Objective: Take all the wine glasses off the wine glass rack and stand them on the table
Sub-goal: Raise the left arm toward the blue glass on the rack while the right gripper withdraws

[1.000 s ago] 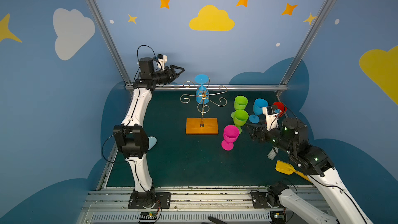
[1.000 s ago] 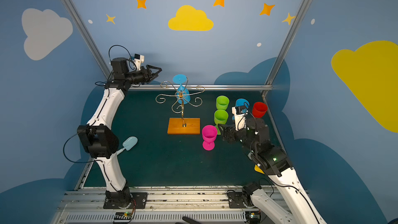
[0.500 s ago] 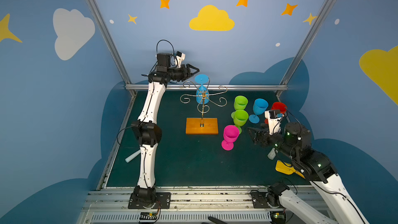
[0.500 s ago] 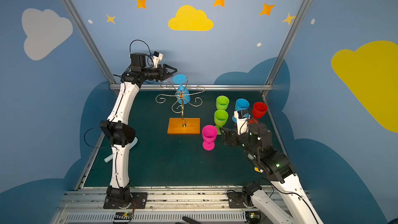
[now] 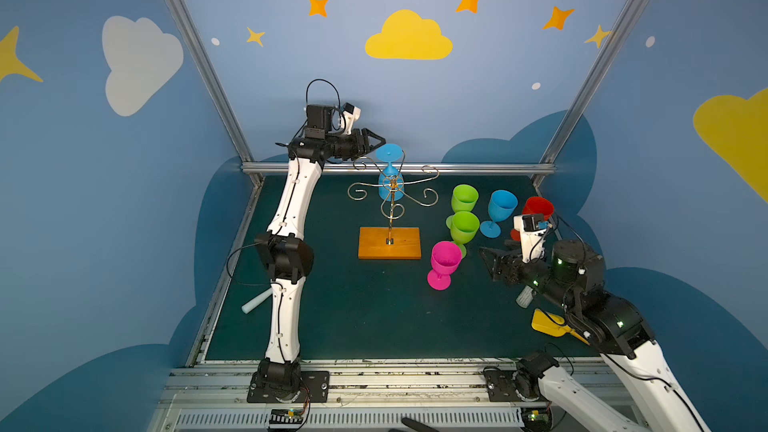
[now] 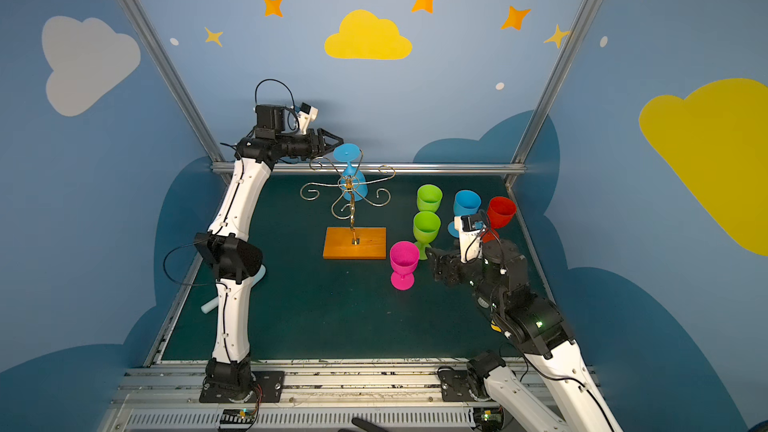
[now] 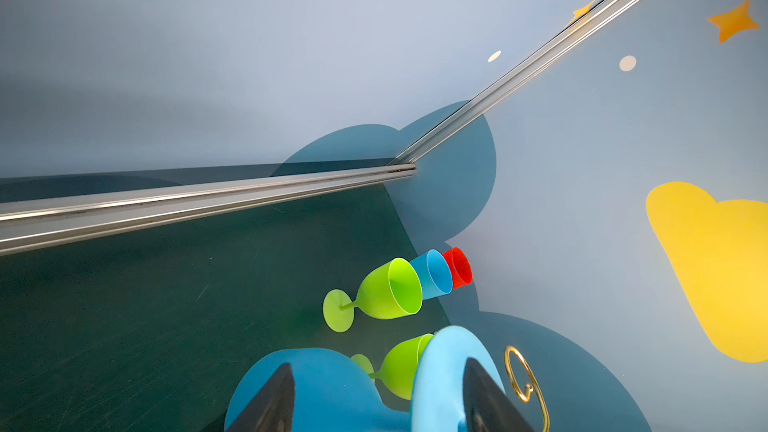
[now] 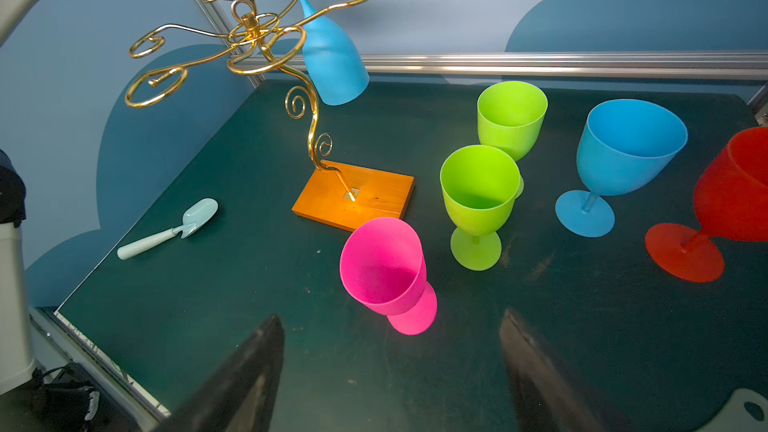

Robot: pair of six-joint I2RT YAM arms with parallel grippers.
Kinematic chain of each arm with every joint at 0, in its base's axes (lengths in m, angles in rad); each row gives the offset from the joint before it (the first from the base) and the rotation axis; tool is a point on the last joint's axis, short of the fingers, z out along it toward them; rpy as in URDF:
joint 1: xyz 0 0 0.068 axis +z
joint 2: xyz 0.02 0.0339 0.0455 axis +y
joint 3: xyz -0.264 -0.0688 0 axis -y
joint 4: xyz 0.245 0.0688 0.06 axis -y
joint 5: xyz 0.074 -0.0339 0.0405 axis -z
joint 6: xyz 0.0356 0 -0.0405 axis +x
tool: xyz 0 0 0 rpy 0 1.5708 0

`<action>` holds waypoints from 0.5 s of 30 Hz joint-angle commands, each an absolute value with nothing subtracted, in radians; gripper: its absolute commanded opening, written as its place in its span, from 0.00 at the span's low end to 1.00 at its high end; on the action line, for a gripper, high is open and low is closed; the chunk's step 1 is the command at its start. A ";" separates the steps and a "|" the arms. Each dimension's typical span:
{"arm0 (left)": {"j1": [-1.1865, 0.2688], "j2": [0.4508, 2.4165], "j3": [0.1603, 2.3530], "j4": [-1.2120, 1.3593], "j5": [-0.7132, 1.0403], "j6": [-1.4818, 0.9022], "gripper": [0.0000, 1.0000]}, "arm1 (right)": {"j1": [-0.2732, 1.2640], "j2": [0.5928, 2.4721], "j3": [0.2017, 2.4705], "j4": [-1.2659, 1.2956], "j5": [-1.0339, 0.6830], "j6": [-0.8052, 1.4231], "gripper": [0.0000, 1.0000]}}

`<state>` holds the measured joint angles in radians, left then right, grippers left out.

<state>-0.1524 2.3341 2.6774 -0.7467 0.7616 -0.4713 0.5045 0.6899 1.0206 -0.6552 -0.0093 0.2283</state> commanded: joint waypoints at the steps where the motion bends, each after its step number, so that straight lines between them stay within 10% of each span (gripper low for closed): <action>1: -0.178 2.333 2.686 -0.854 0.785 -0.429 0.61 | 0.500 0.683 1.011 -0.657 -0.002 0.232 0.81; 15: -0.176 2.330 2.686 -0.833 0.816 -0.422 0.61 | 0.501 0.692 1.015 -0.652 -0.003 0.232 0.81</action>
